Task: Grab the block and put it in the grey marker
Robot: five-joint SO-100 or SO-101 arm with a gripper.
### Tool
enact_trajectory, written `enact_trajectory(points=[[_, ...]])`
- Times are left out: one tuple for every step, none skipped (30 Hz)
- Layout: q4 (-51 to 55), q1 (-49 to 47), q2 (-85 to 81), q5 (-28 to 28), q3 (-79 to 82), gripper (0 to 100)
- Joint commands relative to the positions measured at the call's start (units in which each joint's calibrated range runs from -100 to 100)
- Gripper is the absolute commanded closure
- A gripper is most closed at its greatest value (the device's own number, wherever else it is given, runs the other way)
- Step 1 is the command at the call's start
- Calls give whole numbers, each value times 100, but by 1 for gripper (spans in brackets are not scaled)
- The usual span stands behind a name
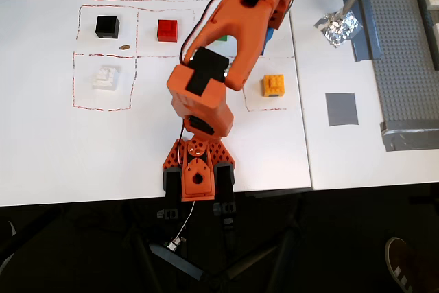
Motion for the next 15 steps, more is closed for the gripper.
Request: enact_trajectory(points=[[102, 652, -889, 469, -677, 100], [102, 828, -915, 620, -750, 100], [94, 996, -932, 757, -831, 100], [94, 1172, -941, 904, -922, 100], [94, 1349, -949, 1060, -1004, 100], [86, 1534, -924, 1201, -1094, 100], [70, 1702, -881, 1328, -1176, 100], [45, 1878, -829, 1451, -1258, 100], [13, 2037, -760, 1548, -1348, 100], [-20, 2204, -665, 1631, -1475, 100], [-28, 2346, -570, 1714, -1620, 100], [-28, 2496, -476, 1807, -1765, 100], [-28, 2637, -355, 1885, -1919, 100], [-28, 2787, -234, 1954, -2074, 100], [-36, 2937, -114, 2022, -2219, 100]])
